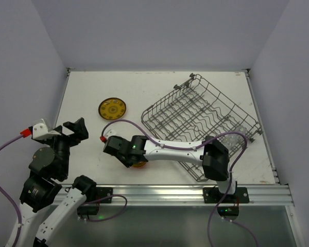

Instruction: Unload the mixed dishes from the dish rack

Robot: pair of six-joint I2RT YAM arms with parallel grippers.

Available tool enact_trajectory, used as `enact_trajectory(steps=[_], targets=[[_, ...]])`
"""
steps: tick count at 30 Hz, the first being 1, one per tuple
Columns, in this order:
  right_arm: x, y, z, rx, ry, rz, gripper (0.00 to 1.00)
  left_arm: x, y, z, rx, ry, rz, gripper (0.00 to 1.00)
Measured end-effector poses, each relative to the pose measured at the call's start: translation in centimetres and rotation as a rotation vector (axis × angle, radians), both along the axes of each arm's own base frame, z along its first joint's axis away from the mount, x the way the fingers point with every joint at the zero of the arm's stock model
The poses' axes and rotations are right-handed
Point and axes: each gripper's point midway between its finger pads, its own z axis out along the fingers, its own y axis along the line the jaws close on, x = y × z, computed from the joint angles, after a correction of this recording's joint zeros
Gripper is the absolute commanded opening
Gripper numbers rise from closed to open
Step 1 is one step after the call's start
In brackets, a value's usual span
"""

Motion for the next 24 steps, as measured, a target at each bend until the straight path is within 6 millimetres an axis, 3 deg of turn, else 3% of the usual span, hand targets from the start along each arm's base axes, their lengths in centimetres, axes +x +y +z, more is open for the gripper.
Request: enact_trajectory(steps=[3, 6, 10, 13, 18, 24], targets=[[0.1, 0.3, -0.4, -0.006, -0.001, -0.002, 0.18, 0.5, -0.3, -0.4, 0.012, 0.023, -0.006, 1.00], [0.1, 0.4, -0.5, -0.008, 0.000, -0.003, 0.34, 0.6, -0.5, -0.7, 0.017, 0.032, -0.009, 1.00], [0.1, 0.5, -0.3, -0.003, -0.002, -0.004, 0.42, 0.6, -0.5, -0.7, 0.016, 0.032, -0.009, 1.00], [0.1, 0.5, -0.2, -0.002, -0.005, -0.004, 0.40, 0.6, -0.5, -0.7, 0.016, 0.032, -0.009, 1.00], [-0.2, 0.6, -0.2, 0.001, 0.000, -0.002, 0.22, 0.6, -0.5, -0.7, 0.016, 0.032, -0.009, 1.00], [-0.9, 0.8, -0.2, 0.006, 0.007, 0.002, 0.20, 0.6, -0.5, -0.7, 0.016, 0.031, -0.010, 1.00]])
